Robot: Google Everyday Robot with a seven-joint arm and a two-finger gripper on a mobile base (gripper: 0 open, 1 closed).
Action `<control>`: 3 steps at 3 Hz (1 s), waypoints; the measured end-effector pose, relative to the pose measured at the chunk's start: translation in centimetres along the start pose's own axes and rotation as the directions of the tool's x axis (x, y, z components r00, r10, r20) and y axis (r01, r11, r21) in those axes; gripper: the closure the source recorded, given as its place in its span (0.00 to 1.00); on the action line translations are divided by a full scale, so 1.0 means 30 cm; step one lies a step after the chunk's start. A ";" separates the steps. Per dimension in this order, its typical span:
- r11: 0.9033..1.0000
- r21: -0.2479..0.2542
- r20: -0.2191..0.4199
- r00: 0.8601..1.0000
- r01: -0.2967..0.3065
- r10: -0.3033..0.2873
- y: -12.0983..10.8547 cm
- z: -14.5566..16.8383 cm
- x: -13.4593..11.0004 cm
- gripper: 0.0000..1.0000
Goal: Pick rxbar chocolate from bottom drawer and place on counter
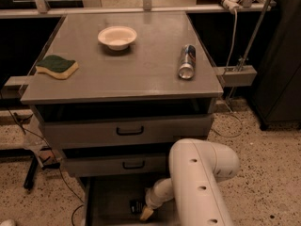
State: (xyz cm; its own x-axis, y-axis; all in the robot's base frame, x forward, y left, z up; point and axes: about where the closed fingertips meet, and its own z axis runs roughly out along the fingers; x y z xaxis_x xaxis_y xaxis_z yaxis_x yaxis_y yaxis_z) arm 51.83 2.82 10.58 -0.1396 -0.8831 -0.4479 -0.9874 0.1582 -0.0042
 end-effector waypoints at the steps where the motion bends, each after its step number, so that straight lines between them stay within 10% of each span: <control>1: 1.000 0.000 0.000 1.000 0.000 0.000 0.000 0.000 0.000 0.41; 3: 1.000 0.000 0.000 1.000 0.000 0.000 0.000 0.000 0.000 0.89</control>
Offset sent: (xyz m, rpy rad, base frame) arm 0.0000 0.0000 0.0000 0.0000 0.0000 0.0000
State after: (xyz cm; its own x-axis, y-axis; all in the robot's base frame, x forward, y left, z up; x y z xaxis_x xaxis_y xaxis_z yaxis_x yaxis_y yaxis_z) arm 51.83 2.83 10.57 -0.1396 -0.8831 -0.4479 -0.9874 0.1581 -0.0040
